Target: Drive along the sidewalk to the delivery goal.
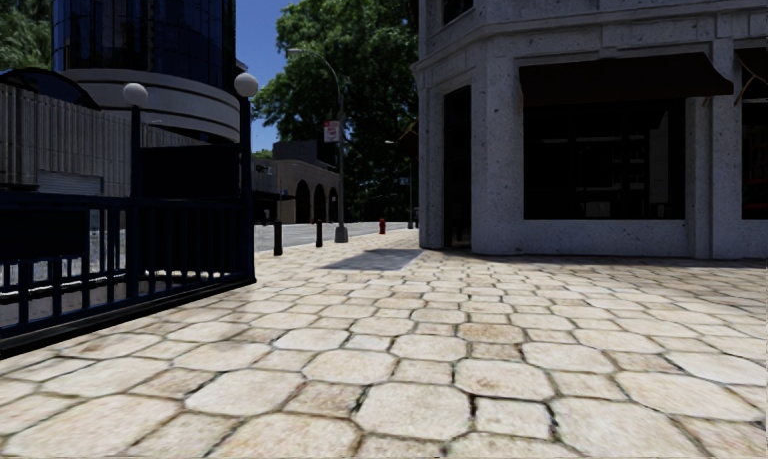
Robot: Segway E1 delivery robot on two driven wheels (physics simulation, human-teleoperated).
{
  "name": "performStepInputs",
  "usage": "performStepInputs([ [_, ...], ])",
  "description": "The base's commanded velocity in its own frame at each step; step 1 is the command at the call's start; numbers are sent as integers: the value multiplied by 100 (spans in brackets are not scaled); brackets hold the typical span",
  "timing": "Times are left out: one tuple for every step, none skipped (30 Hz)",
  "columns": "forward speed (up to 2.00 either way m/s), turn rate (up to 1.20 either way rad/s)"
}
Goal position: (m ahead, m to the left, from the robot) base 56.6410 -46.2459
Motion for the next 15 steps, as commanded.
performStepInputs([
  [200,39],
  [200,39],
  [200,39],
  [200,39],
  [200,39],
  [200,39],
  [200,39],
  [200,39],
  [200,39],
  [200,39],
  [200,0],
  [200,0],
  [200,0],
  [200,0],
  [200,0],
])
